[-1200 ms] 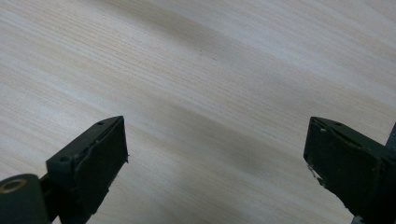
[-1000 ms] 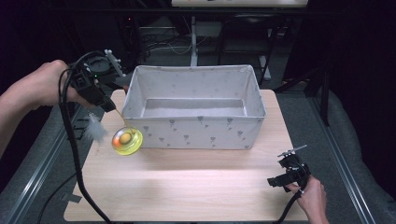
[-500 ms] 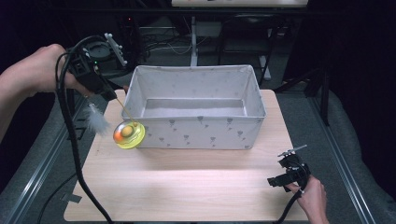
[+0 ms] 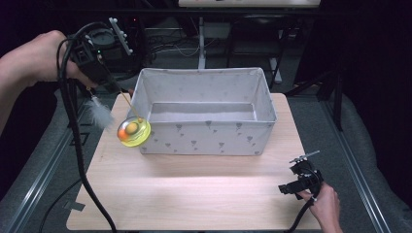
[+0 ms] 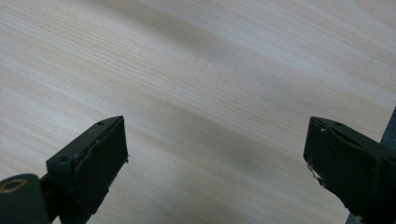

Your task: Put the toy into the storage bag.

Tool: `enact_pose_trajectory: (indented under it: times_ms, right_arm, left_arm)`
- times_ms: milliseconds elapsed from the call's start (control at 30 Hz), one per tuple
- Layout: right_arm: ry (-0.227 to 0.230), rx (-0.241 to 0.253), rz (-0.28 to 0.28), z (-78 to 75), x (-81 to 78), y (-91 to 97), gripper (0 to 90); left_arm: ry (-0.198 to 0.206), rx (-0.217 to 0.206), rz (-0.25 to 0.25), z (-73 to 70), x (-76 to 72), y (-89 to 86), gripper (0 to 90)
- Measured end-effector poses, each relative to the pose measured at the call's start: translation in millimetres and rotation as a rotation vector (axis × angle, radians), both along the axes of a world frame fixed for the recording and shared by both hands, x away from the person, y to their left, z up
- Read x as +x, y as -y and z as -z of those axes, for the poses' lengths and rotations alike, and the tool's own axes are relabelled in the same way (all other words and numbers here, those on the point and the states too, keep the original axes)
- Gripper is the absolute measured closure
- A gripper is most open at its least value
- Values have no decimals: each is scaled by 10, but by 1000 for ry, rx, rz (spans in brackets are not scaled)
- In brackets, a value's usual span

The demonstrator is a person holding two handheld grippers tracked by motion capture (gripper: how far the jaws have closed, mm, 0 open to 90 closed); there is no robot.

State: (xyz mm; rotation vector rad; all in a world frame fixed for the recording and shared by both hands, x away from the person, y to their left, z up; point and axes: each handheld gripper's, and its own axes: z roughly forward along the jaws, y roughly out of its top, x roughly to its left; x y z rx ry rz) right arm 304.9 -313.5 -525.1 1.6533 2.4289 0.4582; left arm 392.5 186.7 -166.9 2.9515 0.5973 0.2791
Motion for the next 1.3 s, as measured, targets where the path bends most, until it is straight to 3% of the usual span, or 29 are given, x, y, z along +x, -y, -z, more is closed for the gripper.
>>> enact_pose_trajectory:
  times_ms: [500,733,1067,1300]
  right_arm:
    - [1,-9,-2,-8,-3,-4,59]
    - [0,-1,-2,-3,-1,-1,59]
    - [-1,-3,-1,-2,-1,0,59]
    - [-4,-3,-1,3,0,1,59]
  left_arm:
    - [19,8,-14,-165,133,99,880]
    - [35,2,-47,-259,230,110,880]
    - [51,12,-110,-296,430,128,880]
    - [55,8,-138,-242,599,169,880]
